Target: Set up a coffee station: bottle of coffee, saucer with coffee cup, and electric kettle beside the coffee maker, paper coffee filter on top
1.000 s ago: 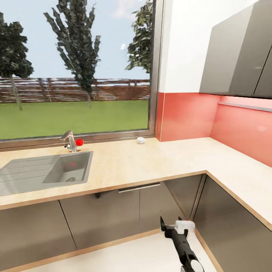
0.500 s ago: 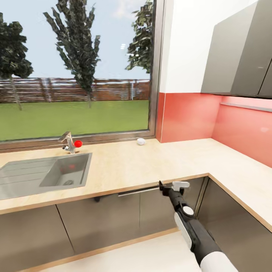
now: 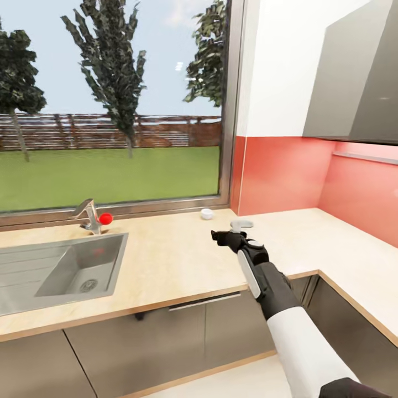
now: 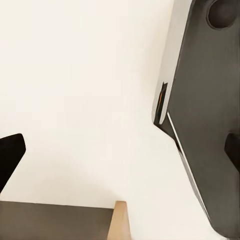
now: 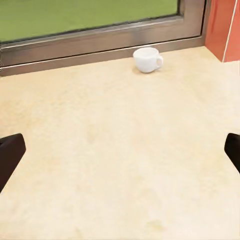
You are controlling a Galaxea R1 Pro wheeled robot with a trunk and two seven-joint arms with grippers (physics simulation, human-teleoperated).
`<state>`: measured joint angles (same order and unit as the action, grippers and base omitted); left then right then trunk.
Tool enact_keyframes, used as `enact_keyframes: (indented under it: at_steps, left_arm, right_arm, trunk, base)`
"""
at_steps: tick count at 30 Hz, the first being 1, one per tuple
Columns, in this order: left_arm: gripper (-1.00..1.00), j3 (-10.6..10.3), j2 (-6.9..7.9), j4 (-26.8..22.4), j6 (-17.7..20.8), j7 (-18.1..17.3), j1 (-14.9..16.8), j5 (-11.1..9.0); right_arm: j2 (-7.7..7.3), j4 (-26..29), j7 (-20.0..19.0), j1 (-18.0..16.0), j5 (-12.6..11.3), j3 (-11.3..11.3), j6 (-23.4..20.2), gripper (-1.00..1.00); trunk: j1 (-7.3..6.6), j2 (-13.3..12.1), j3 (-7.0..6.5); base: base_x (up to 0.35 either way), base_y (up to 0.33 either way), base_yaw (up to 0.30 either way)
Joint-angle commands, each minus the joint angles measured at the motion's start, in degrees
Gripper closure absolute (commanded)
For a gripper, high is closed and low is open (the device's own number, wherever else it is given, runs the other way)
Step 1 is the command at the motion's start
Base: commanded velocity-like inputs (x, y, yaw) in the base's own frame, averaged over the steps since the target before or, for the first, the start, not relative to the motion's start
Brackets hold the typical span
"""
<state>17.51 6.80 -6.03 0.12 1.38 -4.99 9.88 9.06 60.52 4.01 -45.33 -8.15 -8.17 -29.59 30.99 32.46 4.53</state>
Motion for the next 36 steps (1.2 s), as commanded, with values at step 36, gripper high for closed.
enact_keyframes:
  at_steps: [36]
  left_arm:
    - [-1.0,0.33,-0.2,5.76,0.67,5.03,-1.69,0.58]
  right_arm:
    - [-0.19,5.85,7.49,-6.64,-0.21,-5.89,-8.02,-1.0]
  trunk:
    - [0.06,0.08,0.35]
  base:
    - [0.161,-0.009,0.041]
